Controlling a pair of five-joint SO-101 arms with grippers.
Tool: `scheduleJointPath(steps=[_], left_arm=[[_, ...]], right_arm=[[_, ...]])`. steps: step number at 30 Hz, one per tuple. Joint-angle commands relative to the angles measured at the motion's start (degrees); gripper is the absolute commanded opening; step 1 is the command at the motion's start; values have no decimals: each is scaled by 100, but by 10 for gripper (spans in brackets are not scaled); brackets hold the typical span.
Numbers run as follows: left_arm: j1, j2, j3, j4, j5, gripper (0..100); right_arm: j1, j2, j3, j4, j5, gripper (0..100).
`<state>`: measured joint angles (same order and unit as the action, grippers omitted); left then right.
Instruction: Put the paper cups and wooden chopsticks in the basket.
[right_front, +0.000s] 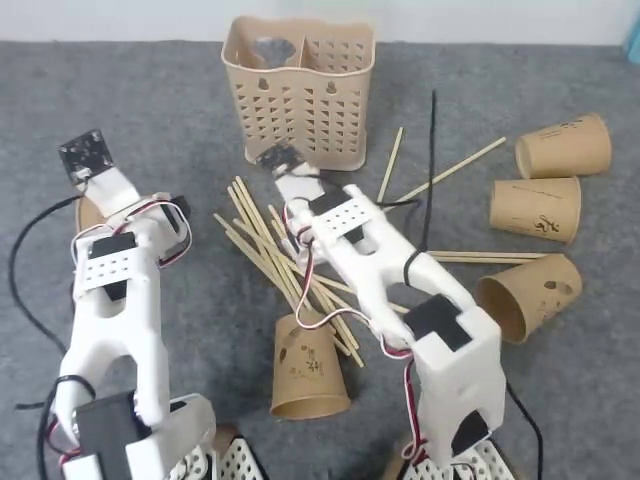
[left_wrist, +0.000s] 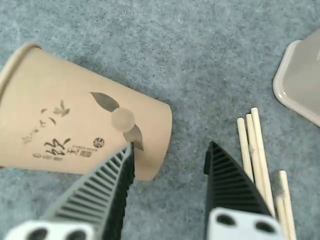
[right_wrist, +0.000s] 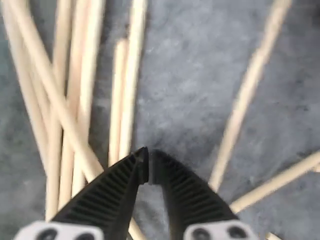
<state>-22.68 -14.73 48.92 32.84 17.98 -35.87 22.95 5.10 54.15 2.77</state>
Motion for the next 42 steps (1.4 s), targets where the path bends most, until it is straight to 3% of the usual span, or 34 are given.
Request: scheduleJointPath(steps=[1,4,10,22,25,29,34,38,42], left_arm=[[44,53,-57,-114,35,224],[44,53,-57,-114,35,224],[53,53,-57,-105,35,224],[44,53,-57,-105,35,224],[44,53,-57,-105,26,224],[44,53,-57,-114,26,224],[44,53,-57,-114,26,224],[44,53,-57,-114,26,224],[44,53,-57,-114,18,224]], right_arm=[[110,-602,-35,-92,-246,191],[198,-514,-18,-382,-237,239],[532,215,-44,-1341,-229,179],[752,400,-185,-1297,-229,183],[760,637,-545,-998,-229,163],[804,945,-1116,-400,-229,10],[699,1024,-1389,374,-211,7],[462,910,-1345,1323,308,8],[295,567,-712,1534,404,8]])
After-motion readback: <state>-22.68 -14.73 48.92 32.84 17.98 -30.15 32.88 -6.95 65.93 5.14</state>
